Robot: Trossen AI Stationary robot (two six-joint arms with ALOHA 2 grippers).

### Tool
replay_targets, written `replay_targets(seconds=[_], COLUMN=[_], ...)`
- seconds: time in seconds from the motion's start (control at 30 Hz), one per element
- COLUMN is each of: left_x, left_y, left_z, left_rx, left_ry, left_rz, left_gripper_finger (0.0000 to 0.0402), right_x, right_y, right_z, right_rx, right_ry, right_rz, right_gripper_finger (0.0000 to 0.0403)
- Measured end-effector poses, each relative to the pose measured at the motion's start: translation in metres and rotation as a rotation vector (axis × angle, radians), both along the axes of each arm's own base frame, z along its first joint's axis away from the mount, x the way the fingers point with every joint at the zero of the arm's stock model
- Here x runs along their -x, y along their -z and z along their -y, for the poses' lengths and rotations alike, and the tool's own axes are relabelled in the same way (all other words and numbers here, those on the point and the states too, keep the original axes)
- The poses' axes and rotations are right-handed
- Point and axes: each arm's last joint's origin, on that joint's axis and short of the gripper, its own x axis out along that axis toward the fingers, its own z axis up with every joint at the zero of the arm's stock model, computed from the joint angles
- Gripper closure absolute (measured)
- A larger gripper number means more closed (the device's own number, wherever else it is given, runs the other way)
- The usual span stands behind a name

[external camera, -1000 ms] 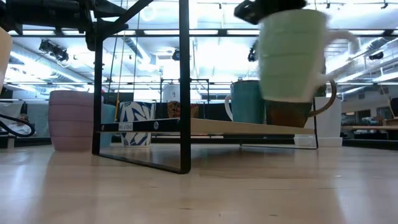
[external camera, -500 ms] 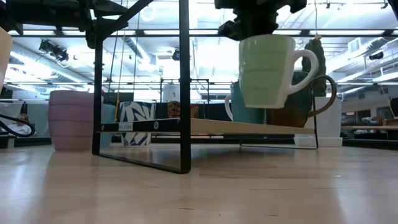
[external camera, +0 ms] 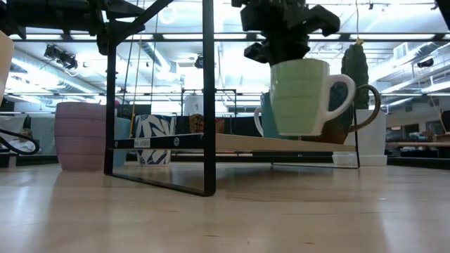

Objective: Place coffee mugs
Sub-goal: Put the green mug on the shelf

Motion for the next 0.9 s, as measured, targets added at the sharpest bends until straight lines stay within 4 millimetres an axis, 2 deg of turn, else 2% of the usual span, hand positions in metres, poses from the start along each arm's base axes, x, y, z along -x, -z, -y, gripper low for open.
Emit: replay_targets(seconds=[0.17,0.43,0.9], left_x=[0.000,0.000,0.000], left_y=[0.000,0.000,0.000], left_z=[0.000,0.000,0.000], left_rx=[0.000,0.000,0.001], left_ry=[0.000,0.000,0.000], left_rz=[-0.001,-0.001,-0.004], left_gripper_finger=[0.0201,0.0201,0.0201], right_x=[0.003,0.004,0.008], right_y=[0.008,0.009,0.010], right_z=[0.010,0.022,0.028], right_rx=[-0.003,0.000,0.025], right_ry=[0.017,0.031,0.019], right_rz=[-0.030,-0.033,-0.065], right_gripper_finger=[0.0376,0.0376,0.0364])
